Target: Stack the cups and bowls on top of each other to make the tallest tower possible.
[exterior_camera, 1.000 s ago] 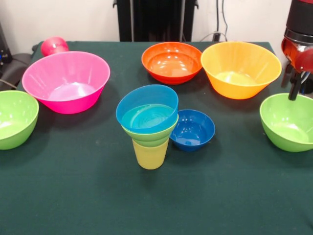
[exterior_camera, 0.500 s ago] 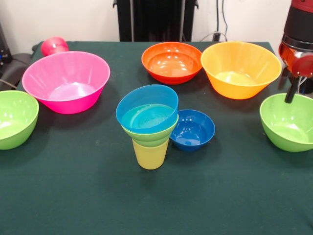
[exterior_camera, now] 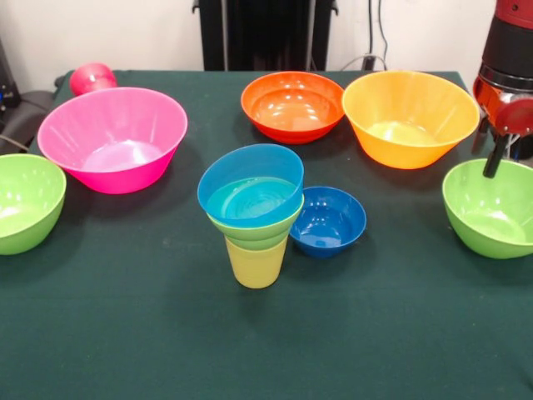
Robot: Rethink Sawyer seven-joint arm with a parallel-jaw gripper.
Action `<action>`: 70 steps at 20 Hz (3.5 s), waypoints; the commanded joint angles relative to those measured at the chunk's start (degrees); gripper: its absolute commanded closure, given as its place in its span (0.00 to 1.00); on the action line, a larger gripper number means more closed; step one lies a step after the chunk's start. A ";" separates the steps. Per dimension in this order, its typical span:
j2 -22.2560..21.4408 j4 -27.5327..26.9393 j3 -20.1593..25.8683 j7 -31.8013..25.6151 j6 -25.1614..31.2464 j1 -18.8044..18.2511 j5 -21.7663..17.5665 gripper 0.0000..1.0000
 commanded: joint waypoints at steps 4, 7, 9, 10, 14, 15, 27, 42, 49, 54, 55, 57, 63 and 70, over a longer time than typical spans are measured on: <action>4.17 0.96 7.08 3.39 -2.51 0.76 -2.34 0.00; 4.27 0.95 7.62 3.17 -2.88 0.62 -2.28 0.00; 4.58 0.77 7.81 3.20 -3.04 0.72 -2.20 0.00; 4.70 0.71 7.84 3.13 -3.03 0.76 -2.24 0.00; 5.96 -0.61 7.67 3.51 -2.56 1.69 -2.12 0.00; 6.26 -1.18 7.22 3.92 -2.26 2.33 -2.03 0.00; 7.62 -4.98 4.67 5.79 0.44 5.16 -0.99 0.00; 7.92 -3.77 6.53 3.24 -2.57 2.84 -1.56 0.00; 5.05 -0.50 7.24 1.64 -4.21 1.10 -2.54 0.00; 5.95 -0.95 6.58 1.65 -5.06 0.59 -2.92 0.00; 6.37 -1.23 6.47 1.76 -5.92 0.46 -2.98 0.00; 6.98 -1.88 6.35 1.83 -6.53 0.26 -3.01 0.00; 8.22 -3.22 6.32 2.13 -9.47 -0.39 -2.88 0.00; 8.42 -3.51 7.35 1.80 -10.88 -1.59 -2.76 0.00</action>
